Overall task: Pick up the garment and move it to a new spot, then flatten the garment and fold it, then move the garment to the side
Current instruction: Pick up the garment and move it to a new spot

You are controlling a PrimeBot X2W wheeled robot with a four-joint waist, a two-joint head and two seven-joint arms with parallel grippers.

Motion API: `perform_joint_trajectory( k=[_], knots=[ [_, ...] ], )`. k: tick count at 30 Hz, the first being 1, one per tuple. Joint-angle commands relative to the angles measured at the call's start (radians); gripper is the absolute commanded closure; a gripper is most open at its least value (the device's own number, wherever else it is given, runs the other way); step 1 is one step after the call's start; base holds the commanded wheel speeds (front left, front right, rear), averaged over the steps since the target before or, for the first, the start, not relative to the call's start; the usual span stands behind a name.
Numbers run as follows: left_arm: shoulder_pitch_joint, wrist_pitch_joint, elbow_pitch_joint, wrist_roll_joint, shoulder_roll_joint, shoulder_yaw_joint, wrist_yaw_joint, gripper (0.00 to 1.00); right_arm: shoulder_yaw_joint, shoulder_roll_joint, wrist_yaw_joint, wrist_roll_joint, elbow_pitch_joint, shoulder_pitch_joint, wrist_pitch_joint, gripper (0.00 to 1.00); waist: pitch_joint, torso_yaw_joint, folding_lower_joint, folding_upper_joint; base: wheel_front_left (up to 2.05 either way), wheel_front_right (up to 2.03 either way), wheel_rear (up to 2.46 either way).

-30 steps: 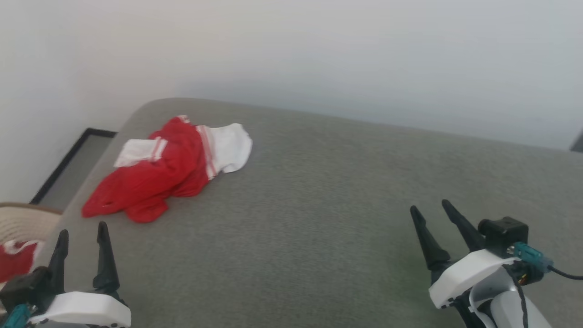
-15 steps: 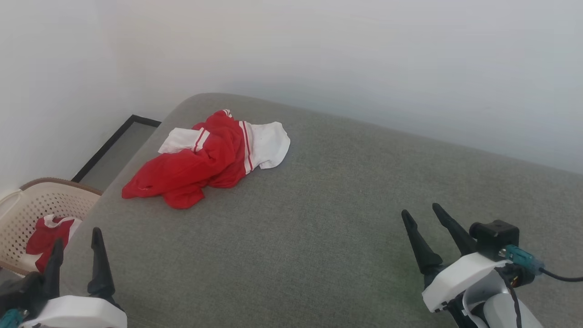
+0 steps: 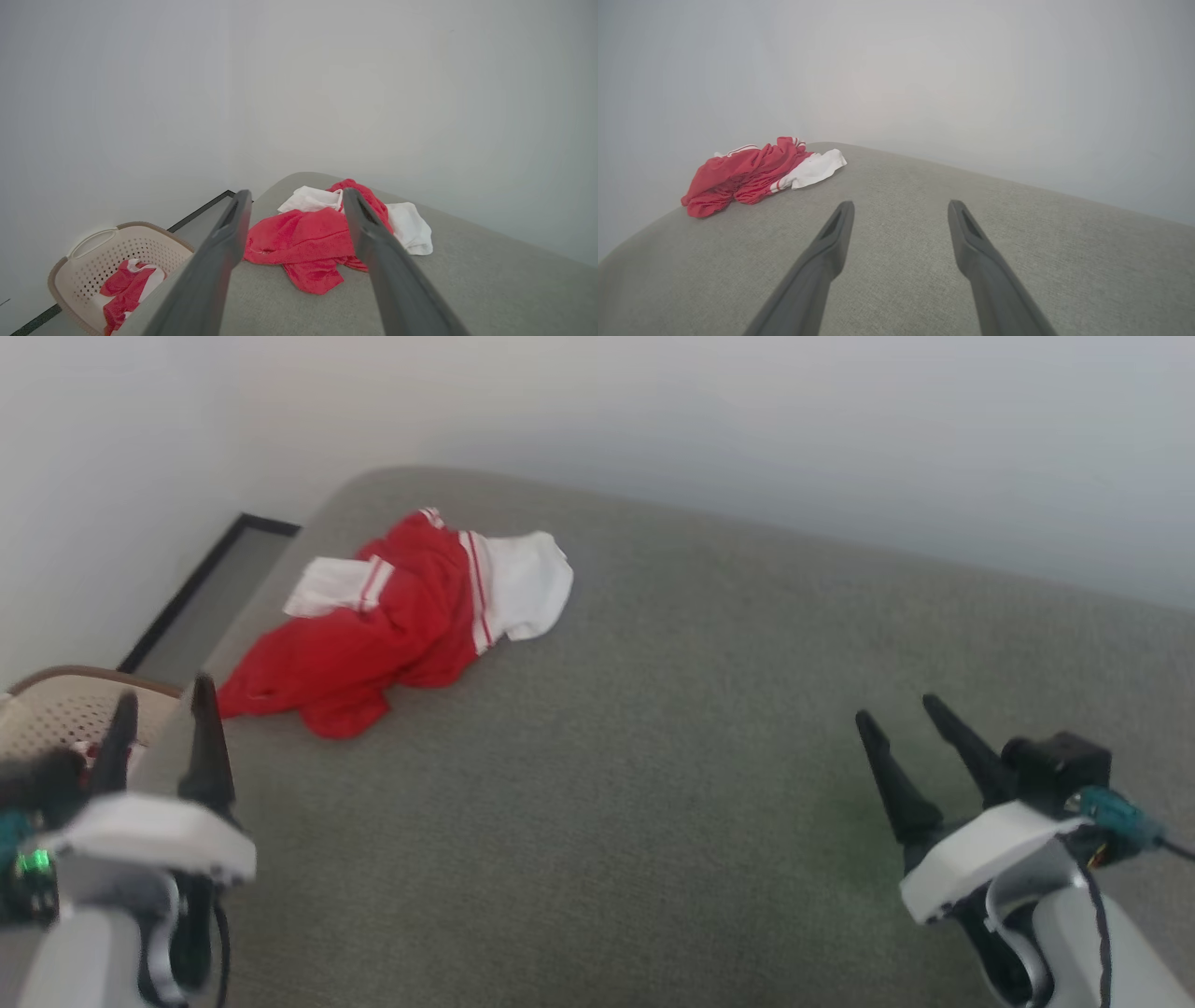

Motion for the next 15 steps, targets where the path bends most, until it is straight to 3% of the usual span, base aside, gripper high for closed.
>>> perform_joint_trajectory(
  k=[1, 15],
  knots=[
    [-0.049, 0.007, 0.022, -0.004, 0.013, -0.003, -0.010, 0.00, -0.005, -0.007, 0.000, -0.008, -0.014, -0.021, 0.006, 0.00, 0.053, -0.033, 0.0000, 0.0000, 0.00, 0.00, 0.00],
    [-0.529, 0.096, 0.409, -0.058, 0.106, -0.017, -0.073, 0.00, -0.046, -0.089, 0.000, -0.014, -0.162, -0.121, 0.057, 0.00, 0.362, -0.160, 0.0000, 0.0000, 0.00, 0.00, 0.00]
  ],
)
